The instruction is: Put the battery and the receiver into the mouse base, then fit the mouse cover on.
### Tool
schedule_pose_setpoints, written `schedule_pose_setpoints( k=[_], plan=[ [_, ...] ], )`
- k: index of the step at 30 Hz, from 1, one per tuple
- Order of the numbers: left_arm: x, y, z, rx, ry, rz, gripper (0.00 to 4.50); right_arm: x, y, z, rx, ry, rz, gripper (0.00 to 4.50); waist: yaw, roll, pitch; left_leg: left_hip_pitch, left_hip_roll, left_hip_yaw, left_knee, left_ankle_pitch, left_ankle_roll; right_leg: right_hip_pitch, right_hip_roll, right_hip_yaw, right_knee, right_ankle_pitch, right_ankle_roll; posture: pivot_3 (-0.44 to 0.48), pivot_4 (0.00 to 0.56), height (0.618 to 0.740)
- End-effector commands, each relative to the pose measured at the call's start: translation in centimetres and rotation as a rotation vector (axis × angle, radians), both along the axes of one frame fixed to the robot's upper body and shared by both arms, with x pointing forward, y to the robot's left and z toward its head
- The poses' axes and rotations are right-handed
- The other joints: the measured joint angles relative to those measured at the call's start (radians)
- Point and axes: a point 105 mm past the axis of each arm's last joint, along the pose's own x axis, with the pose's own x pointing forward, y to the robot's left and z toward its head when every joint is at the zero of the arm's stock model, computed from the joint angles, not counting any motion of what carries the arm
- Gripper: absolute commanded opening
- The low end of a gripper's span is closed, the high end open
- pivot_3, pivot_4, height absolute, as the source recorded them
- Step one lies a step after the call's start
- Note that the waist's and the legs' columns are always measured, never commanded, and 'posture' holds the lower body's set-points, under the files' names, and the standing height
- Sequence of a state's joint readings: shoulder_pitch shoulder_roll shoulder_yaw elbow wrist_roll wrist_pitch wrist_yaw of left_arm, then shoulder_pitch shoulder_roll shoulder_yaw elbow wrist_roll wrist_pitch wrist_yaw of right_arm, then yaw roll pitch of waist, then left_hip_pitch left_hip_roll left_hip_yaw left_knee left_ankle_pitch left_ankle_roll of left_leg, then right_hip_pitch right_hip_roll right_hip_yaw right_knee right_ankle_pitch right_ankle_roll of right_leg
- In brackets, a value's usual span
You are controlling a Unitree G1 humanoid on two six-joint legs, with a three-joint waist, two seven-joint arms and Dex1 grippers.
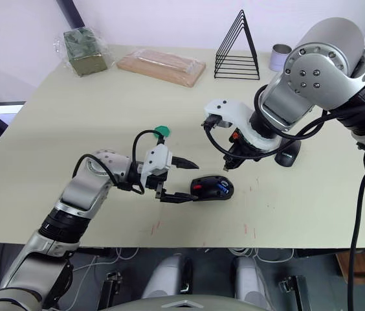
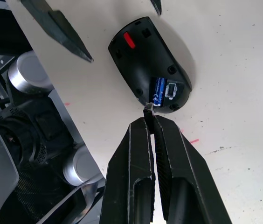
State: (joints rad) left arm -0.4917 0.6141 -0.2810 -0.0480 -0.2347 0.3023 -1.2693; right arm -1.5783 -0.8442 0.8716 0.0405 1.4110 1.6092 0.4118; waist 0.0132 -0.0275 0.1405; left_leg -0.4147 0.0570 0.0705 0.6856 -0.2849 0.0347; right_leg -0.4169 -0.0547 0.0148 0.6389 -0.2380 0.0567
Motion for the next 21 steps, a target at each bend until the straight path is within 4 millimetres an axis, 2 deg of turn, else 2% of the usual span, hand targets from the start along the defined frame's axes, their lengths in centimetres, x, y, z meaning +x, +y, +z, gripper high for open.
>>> schedule_pose_setpoints(
  k=[1,9,21],
  plan=[
    [0.3,-0.6,0.5,0.003,-0.050,-0.019,4.43,0.2,-0.1,0.1,0.006,-0.001,-0.005,0.00,0.000,0.000,0.000,0.000,0.000,0.000,0.000,0.000,0.000,0.000,0.000,0.000,0.000,0.000,0.000,0.000,0.150,0.740],
    [0.4,-1.5,-0.2,0.029,-0.076,-0.066,4.43,0.3,-0.3,-1.2,0.006,0.016,-0.012,0.00,0.000,0.000,0.000,0.000,0.000,0.000,0.000,0.000,0.000,0.000,0.000,-0.001,0.001,0.000,0.000,0.000,0.150,0.740],
    [0.5,-3.2,-0.9,0.064,-0.096,-0.050,4.43,-0.1,-0.6,-1.9,0.011,0.044,-0.021,0.00,0.000,0.000,0.000,0.000,0.000,0.000,0.001,0.000,0.000,0.000,0.000,-0.001,0.002,0.000,0.000,0.000,0.150,0.740]
  ],
)
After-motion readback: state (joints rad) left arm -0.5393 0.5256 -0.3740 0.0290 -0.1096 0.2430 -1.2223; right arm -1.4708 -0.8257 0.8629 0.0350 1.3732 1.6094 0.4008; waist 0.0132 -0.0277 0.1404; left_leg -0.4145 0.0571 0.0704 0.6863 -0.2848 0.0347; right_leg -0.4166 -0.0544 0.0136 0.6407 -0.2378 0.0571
